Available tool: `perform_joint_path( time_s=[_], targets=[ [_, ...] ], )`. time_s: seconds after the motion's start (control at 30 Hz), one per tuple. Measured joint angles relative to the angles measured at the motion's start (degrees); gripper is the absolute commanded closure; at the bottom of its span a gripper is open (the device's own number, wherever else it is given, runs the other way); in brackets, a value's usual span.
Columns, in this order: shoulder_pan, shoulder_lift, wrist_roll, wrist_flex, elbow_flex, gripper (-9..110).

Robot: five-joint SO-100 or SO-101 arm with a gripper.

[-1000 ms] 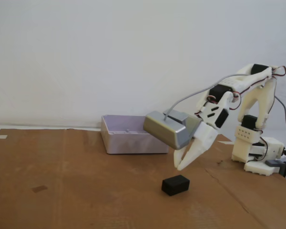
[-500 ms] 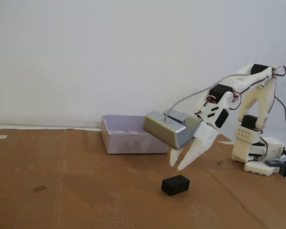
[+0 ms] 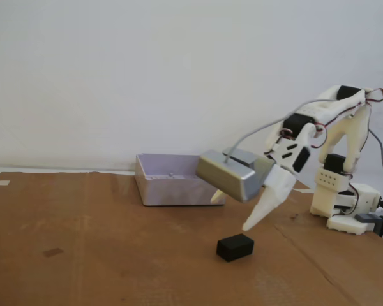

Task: Grasp a block and put it in the box.

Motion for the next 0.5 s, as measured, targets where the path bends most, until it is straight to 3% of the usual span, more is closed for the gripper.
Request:
perform_joint_path(
  time_s=[0.5],
  targets=[
    [-2.4, -4.4, 0.4, 0.0, 0.0, 53]
  ],
)
